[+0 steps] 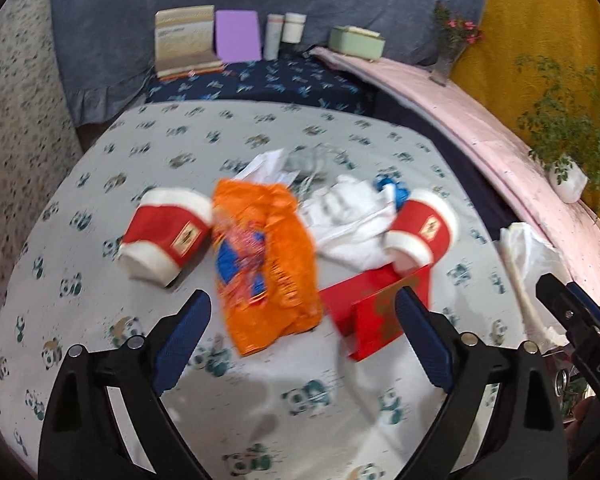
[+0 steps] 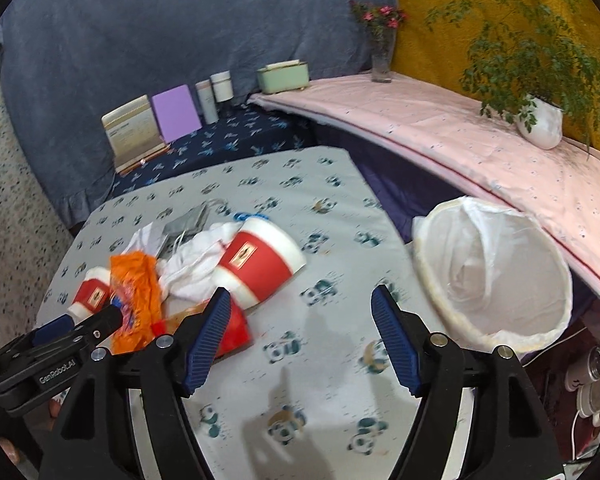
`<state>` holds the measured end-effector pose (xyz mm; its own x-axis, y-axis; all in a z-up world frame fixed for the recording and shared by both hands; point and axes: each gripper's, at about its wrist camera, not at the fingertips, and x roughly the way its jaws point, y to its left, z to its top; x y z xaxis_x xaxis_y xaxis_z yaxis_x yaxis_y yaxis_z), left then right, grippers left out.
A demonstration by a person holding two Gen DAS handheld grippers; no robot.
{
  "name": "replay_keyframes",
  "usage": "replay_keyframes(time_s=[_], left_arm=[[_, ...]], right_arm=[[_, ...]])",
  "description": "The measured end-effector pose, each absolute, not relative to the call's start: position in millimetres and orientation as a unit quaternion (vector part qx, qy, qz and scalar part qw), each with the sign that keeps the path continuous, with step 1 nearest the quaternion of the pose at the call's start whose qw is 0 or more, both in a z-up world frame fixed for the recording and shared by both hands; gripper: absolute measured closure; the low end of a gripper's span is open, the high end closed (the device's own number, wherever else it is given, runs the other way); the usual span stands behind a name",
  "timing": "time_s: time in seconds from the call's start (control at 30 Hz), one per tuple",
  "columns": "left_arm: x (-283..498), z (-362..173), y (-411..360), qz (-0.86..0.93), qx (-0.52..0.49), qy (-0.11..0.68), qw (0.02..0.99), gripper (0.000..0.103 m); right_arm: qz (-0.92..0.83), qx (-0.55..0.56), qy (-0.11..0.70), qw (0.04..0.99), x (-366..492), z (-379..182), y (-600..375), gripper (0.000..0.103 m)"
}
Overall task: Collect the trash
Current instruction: 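Return both tools to the table and grasp the orange bag with the left tool, then grasp the red packet with the right tool while the left tool holds the orange bag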
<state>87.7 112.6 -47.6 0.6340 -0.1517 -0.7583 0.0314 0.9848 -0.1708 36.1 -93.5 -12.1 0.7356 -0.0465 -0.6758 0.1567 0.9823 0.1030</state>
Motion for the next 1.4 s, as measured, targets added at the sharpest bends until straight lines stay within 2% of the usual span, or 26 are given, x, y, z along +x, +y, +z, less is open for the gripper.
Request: replay_keyframes(time_s=[0.33, 0.5, 0.67, 0.7, 0.73, 0.77, 0.97, 1.4], left_arm=[[101, -95, 149, -0.026, -0.086, 0.474, 0.876, 0.015], [110, -104, 149, -0.044, -0.101, 0.484, 0.868, 0.022], [119, -111, 141, -0.074, -0.114, 0.497, 0.857, 0.041], [120, -111, 139, -0.078, -0.114, 0.496, 0.858, 0.042], [120, -111, 137, -0.082, -0.112, 0.493, 0.859, 0.048], [121, -111, 135, -0.087, -0.111, 0.494, 0.858, 0.058], [118, -99, 123, -0.112, -0.096, 0.48, 0.865, 0.089], [101, -72, 133, -0.117, -0.088, 0.461, 0.875, 0.091]], right_arm=[[-0.026, 0.052, 0.393, 0.918, 42, -39, -48, 0.034], [-0.02, 0.046, 0.405, 0.913, 45, -49, -37, 0.034], [-0.017, 0.04, 0.414, 0.909, 47, -55, -30, 0.034], [-0.017, 0.04, 0.415, 0.909, 48, -56, -30, 0.034], [-0.017, 0.04, 0.415, 0.909, 48, -56, -30, 0.034], [-0.017, 0.039, 0.416, 0.909, 48, -57, -29, 0.034], [-0.016, 0.041, 0.422, 0.905, 50, -63, -27, 0.034], [0.007, 0.048, 0.439, 0.897, 58, -84, -5, 0.033]])
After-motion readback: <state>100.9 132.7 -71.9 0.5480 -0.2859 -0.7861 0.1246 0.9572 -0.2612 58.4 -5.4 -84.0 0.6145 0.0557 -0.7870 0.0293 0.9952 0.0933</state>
